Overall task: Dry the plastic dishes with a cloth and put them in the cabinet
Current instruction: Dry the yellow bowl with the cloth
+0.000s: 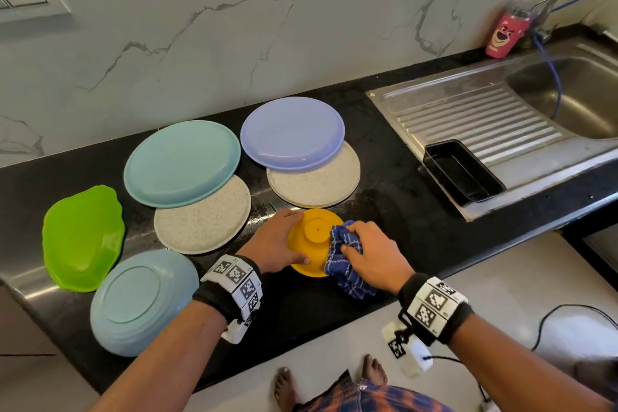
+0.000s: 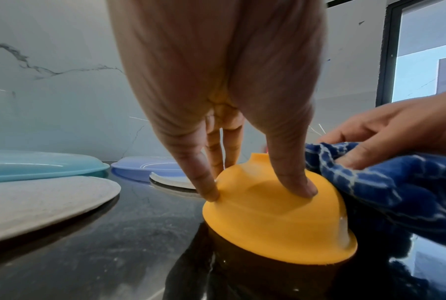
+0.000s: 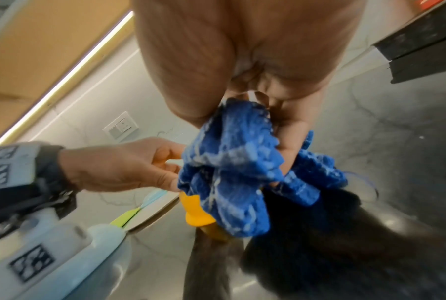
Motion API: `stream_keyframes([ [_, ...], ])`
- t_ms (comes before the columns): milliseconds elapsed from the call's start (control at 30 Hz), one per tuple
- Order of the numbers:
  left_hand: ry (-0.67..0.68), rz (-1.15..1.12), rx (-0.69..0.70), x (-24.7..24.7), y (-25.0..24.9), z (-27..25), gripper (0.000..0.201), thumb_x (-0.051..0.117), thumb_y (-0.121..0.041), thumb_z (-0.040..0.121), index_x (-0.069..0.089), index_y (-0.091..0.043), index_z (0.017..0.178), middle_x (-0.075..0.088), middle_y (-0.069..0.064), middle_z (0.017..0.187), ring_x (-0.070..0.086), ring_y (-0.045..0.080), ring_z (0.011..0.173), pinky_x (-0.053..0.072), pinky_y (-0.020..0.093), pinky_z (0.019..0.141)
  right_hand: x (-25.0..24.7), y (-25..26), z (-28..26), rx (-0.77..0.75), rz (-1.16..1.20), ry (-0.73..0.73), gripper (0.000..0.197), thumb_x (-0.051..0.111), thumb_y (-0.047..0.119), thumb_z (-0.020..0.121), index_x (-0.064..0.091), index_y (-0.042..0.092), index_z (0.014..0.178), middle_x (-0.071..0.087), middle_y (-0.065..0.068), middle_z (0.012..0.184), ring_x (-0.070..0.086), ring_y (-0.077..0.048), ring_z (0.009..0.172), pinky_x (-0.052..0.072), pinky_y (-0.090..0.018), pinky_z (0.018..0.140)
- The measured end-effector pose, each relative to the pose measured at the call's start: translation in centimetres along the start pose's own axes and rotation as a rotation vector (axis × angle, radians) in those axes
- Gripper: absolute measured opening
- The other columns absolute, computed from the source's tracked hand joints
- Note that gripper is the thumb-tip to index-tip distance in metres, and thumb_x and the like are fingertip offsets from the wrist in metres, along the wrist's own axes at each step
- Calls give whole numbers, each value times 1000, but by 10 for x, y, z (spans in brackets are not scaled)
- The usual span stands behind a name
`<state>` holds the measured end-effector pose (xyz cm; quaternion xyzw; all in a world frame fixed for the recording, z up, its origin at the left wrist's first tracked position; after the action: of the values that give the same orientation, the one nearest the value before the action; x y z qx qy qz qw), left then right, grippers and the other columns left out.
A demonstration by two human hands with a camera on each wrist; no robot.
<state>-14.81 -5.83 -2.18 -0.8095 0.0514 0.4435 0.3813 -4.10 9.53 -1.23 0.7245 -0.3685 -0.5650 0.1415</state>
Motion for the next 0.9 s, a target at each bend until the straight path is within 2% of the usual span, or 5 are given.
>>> stream_keyframes([
  [167,6,16,-9,2,4,2,106,88,-39,68,30,-15,154,33,3,154,34,23,140,26,35,117,2,11,-25,-76,-58,-58,29,57,34,97,50,26,125,49,6,114,60,-17,94,49,-33,84],
  [300,3,19,-10,2,5,1,105,89,-41,67,30,-18,152,35,3,153,37,23,138,30,39,116,-14,12,-10,-56,-50,-86,25,52,31,98,54,29,122,54,7,113,61,-20,99,49,-38,88],
  [500,-14,-31,-6,0,6,-2,101,90,-37,65,37,-20,150,40,3,151,40,25,137,32,44,115,-27,33,55,-100,-204,162,42,49,14,94,56,25,134,59,-1,133,56,-25,120,43,-38,102],
  [767,-206,76,100,-9,-27,-25,77,86,-21,71,49,-21,139,47,4,128,47,25,117,37,31,92,-29,78,95,-182,-498,429,43,54,10,88,67,24,126,69,-3,117,63,-23,104,52,-39,95],
  [900,-202,220,237,6,-47,-36,52,78,-10,78,63,-14,127,52,9,130,54,31,113,44,41,97,-26,92,104,-216,-598,464,42,56,10,86,70,24,123,71,-3,114,62,-20,93,53,-35,89],
])
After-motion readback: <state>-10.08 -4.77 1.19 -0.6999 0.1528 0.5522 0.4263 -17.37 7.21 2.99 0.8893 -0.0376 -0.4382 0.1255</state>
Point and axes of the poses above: each hand's wrist, its own z-axis towards the middle knuckle, its own x-axis out of the palm, y = z × x, the point moved 9 cm from there along z, towards the middle knuckle
